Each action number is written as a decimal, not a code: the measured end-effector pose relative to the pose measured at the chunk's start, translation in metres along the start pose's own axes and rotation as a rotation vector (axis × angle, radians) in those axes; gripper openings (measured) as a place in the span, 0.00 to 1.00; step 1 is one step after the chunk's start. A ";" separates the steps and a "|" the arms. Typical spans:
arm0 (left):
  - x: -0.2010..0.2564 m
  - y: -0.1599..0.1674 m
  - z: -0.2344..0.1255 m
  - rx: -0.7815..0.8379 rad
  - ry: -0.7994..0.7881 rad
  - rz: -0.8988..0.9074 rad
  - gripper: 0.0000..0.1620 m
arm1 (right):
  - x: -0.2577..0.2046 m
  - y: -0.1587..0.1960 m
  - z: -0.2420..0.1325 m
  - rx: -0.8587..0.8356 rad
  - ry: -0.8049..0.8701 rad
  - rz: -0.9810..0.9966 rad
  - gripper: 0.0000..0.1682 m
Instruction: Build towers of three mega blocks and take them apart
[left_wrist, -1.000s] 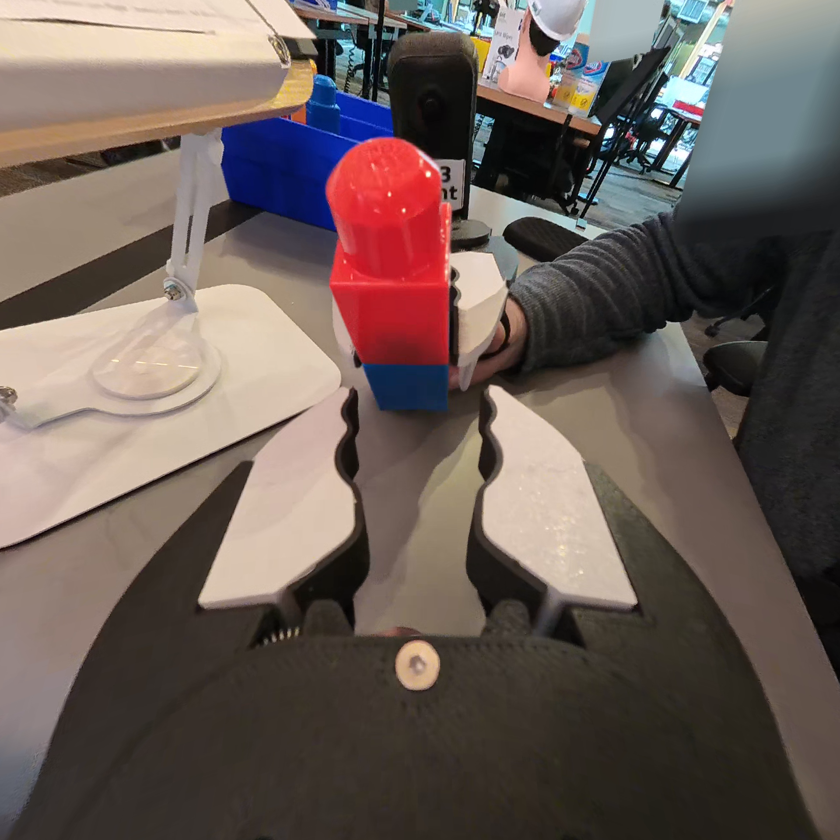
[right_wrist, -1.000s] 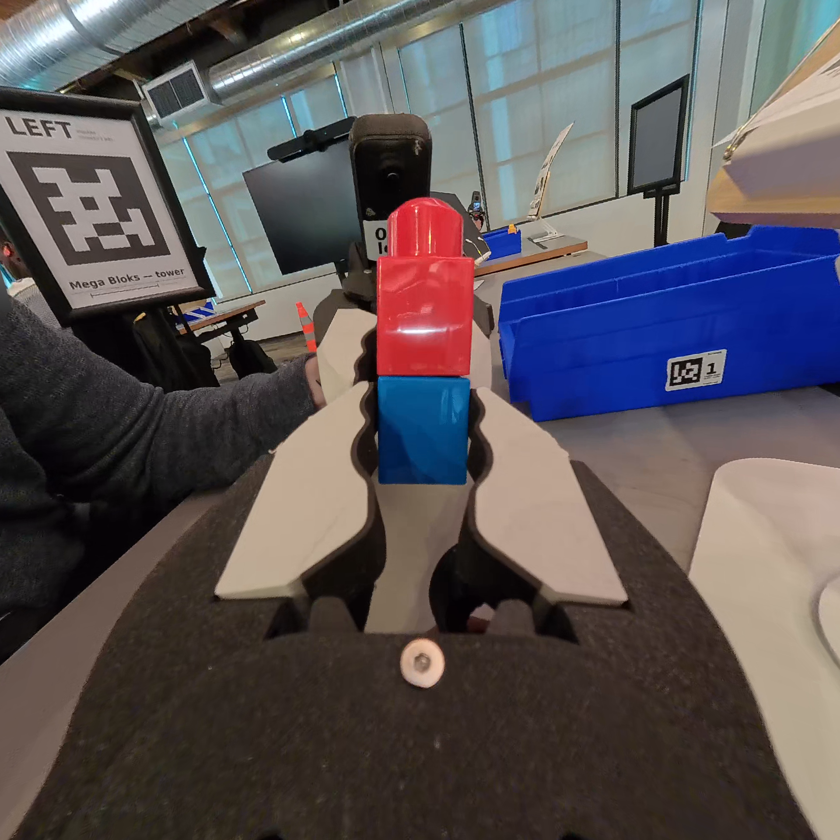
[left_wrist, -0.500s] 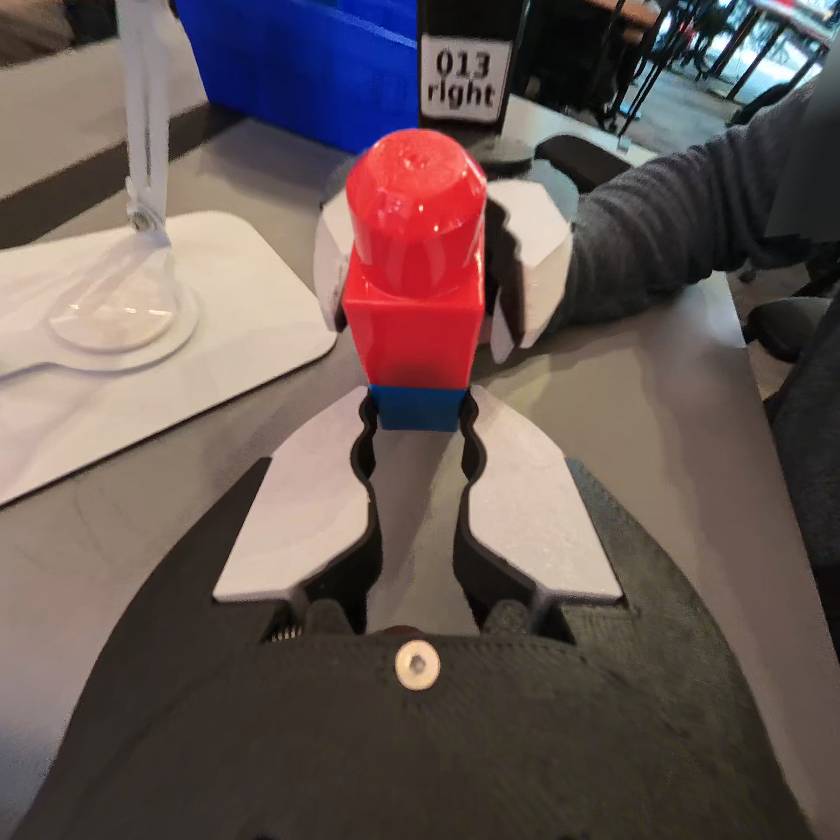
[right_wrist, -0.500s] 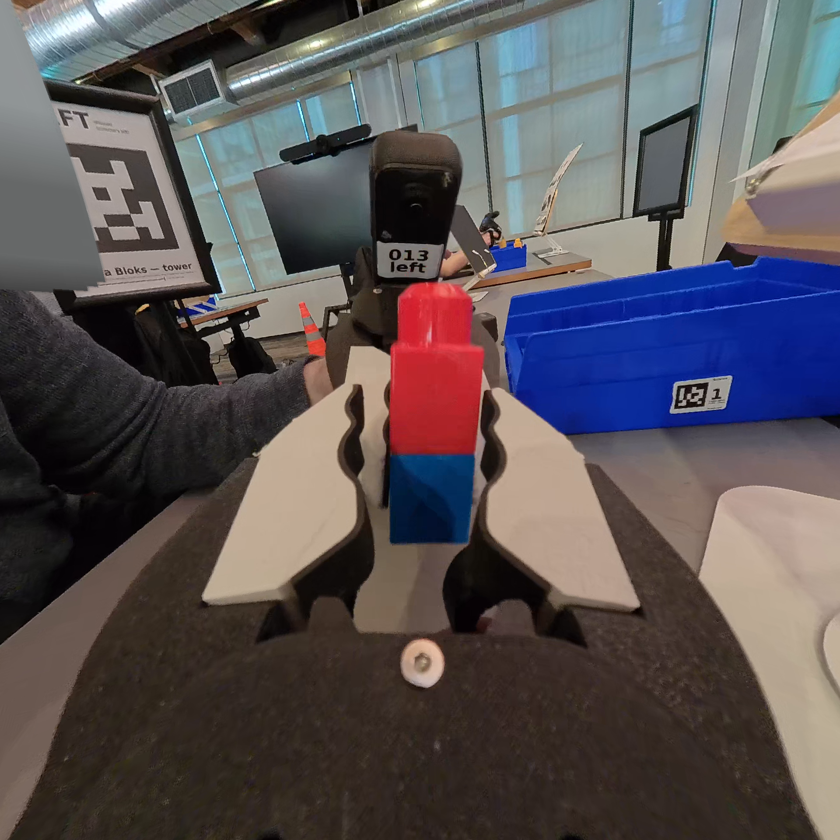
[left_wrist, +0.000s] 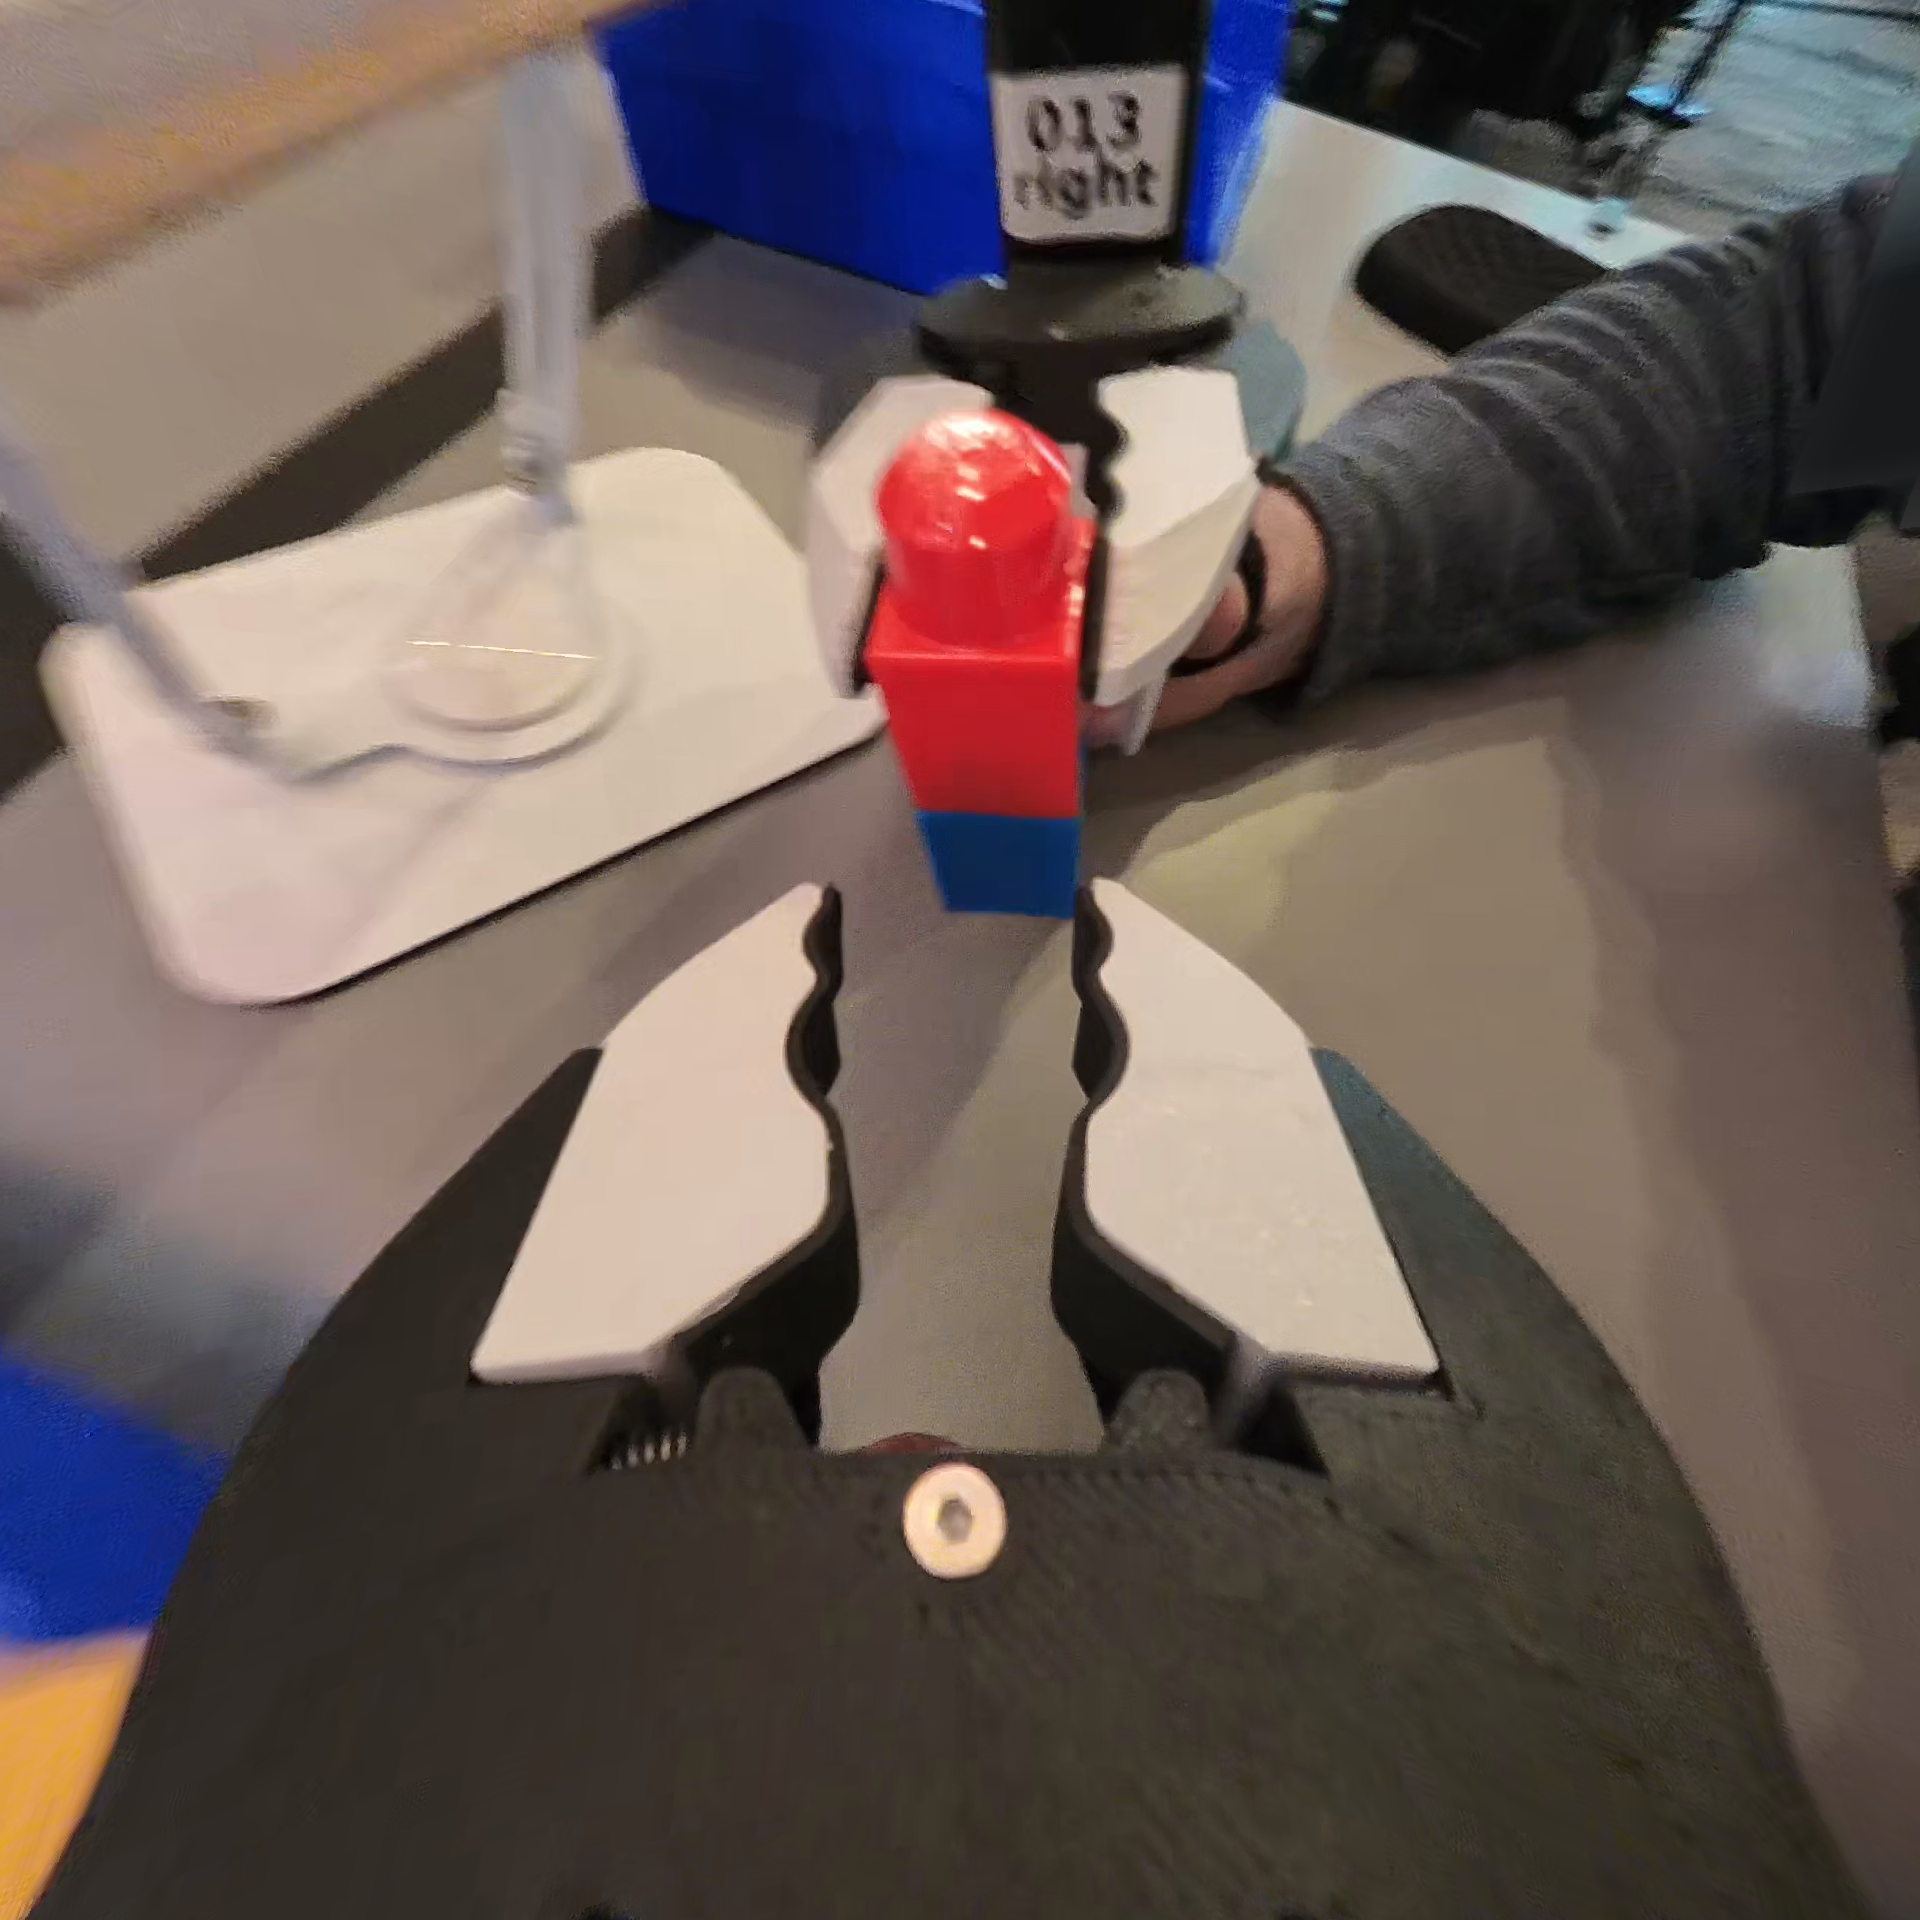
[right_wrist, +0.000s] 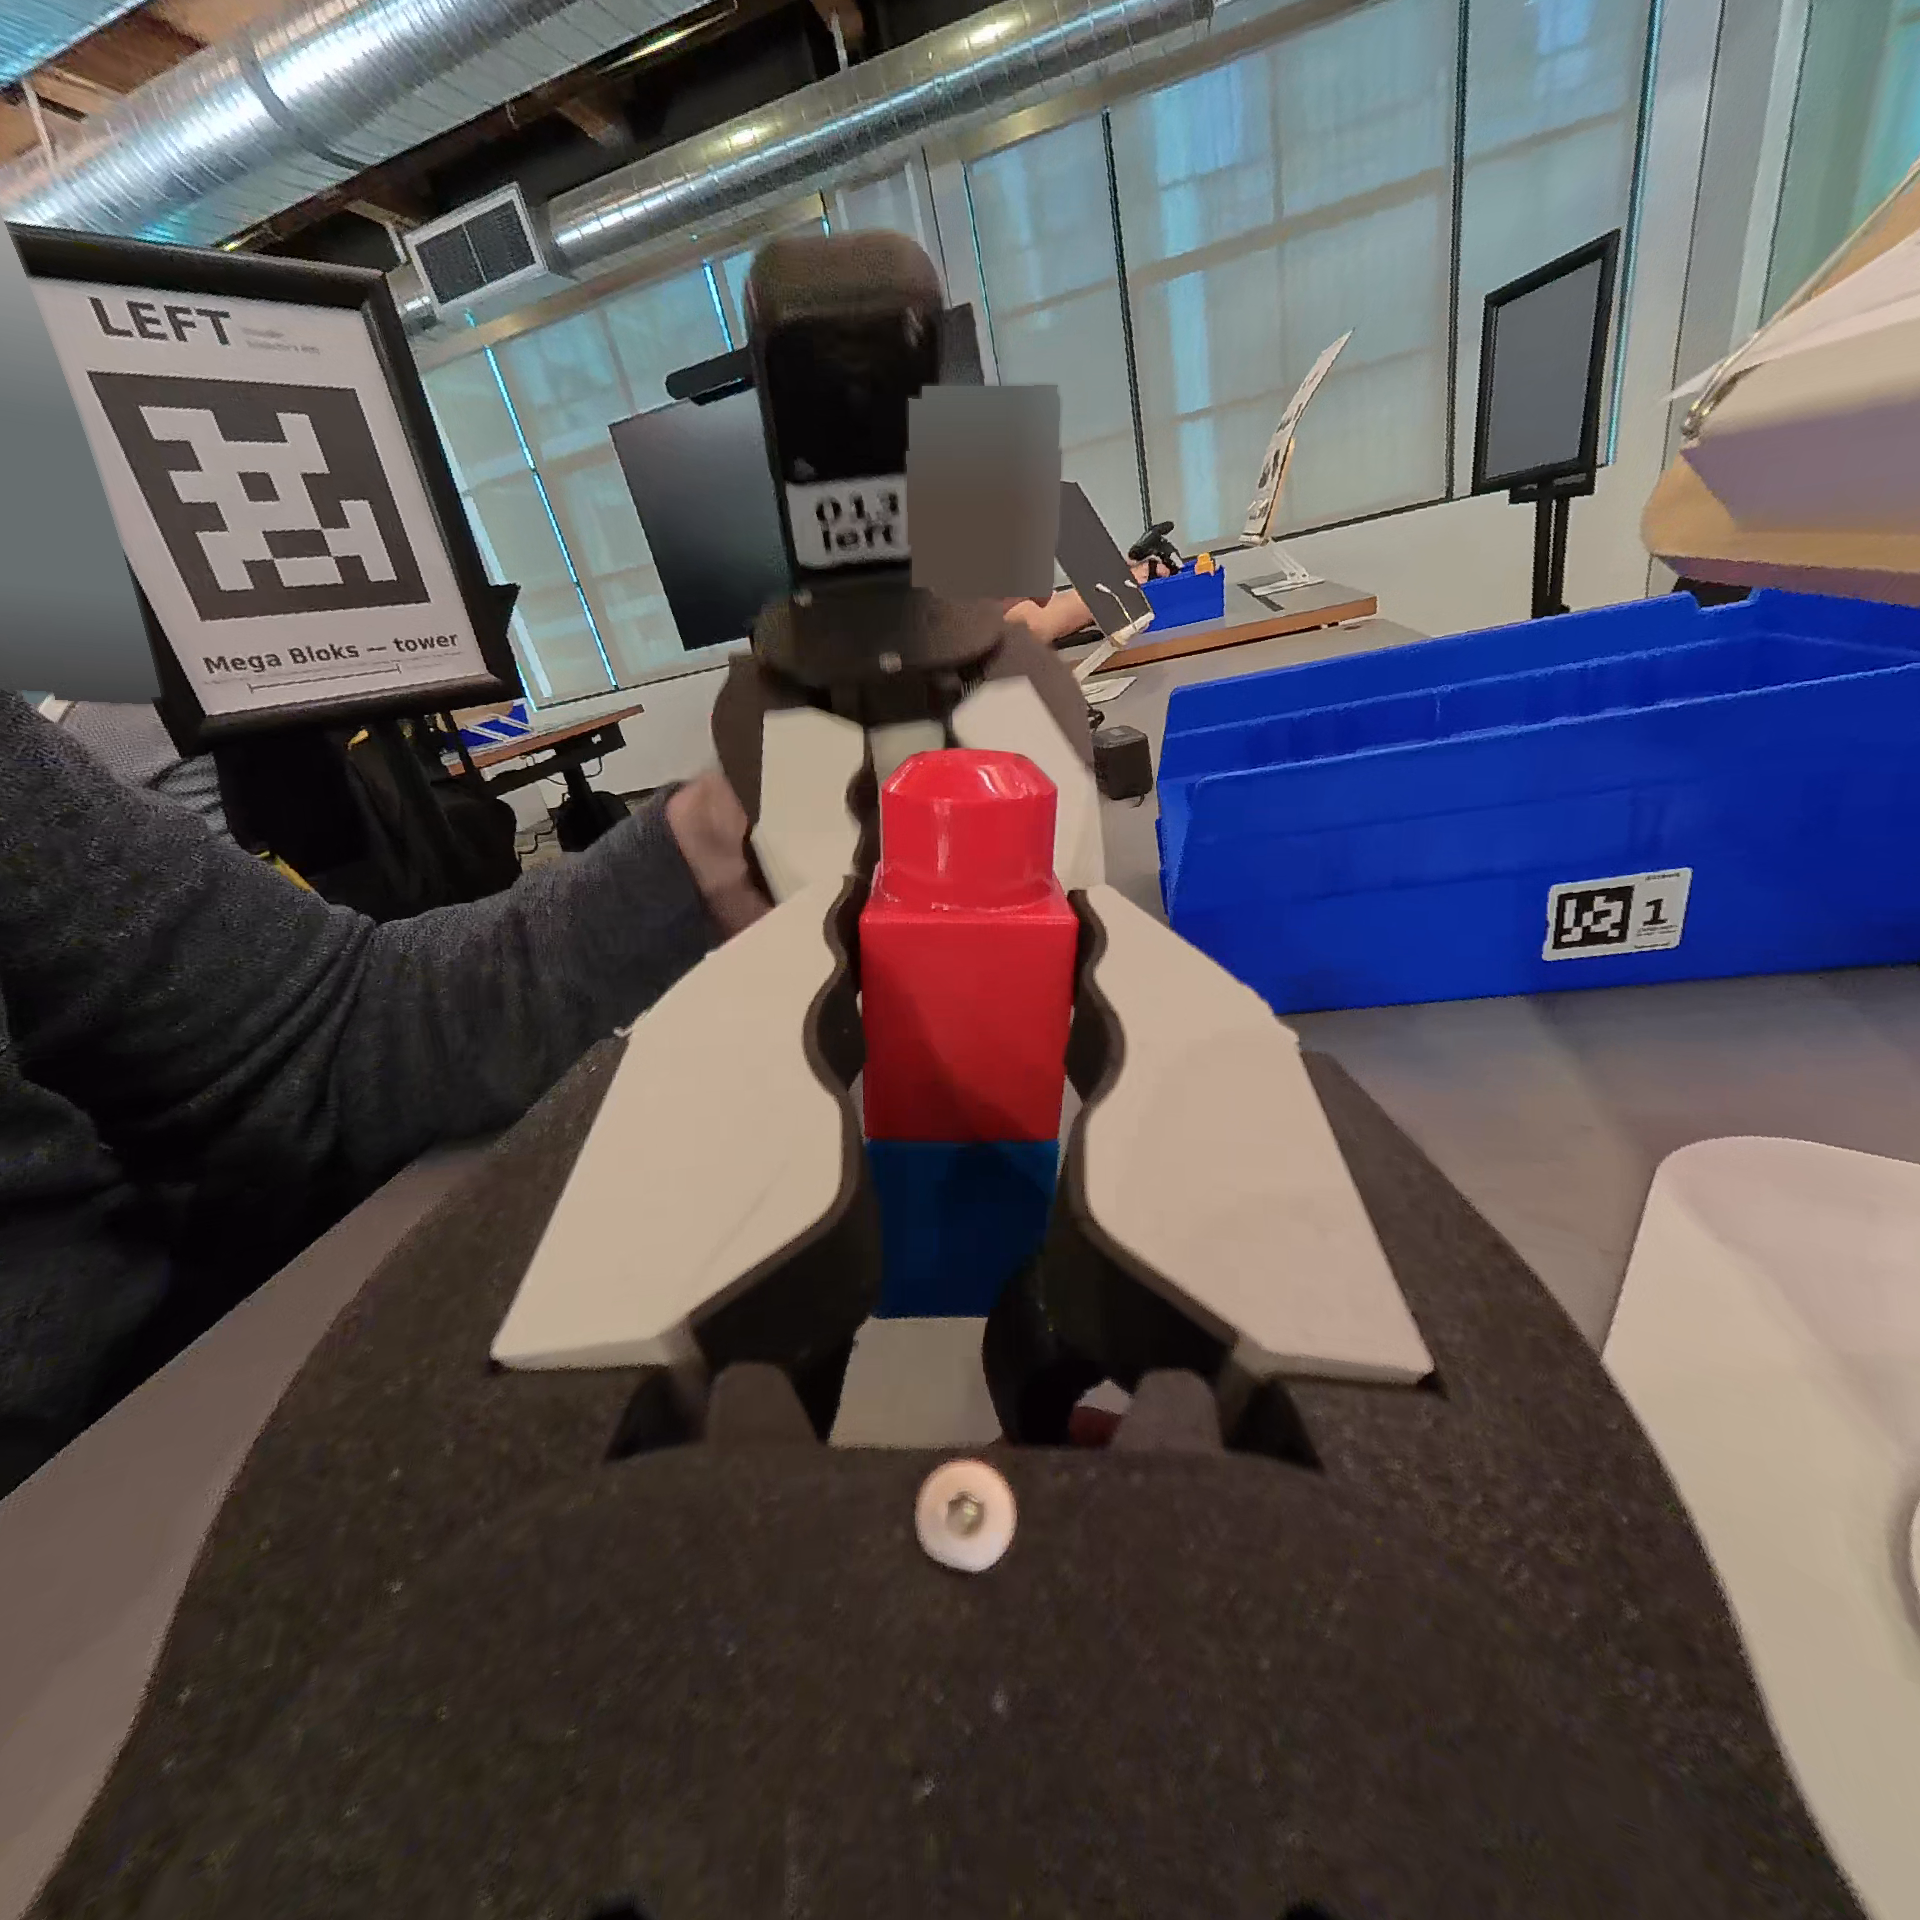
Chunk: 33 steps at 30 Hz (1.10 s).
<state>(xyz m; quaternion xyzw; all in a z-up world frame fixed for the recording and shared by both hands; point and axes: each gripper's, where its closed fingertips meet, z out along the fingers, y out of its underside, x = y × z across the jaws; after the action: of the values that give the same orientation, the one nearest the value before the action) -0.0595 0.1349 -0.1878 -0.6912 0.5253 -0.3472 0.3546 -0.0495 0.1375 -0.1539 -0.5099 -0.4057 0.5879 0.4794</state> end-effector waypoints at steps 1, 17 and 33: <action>-0.010 -0.002 -0.016 0.005 -0.072 0.014 0.26 | 0.001 0.002 0.001 -0.005 -0.003 0.005 0.21; -0.148 0.066 -0.146 -0.686 -0.326 0.186 0.25 | -0.004 0.004 0.000 -0.017 -0.037 0.012 0.21; -0.159 0.125 -0.083 -0.970 -0.079 -0.032 0.21 | -0.005 0.004 -0.001 -0.016 -0.044 0.015 0.21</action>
<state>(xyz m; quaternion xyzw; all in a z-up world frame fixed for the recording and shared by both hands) -0.2232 0.2544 -0.2698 -0.7974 0.6020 -0.0411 0.0058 -0.0492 0.1321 -0.1573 -0.5036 -0.4172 0.5991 0.4619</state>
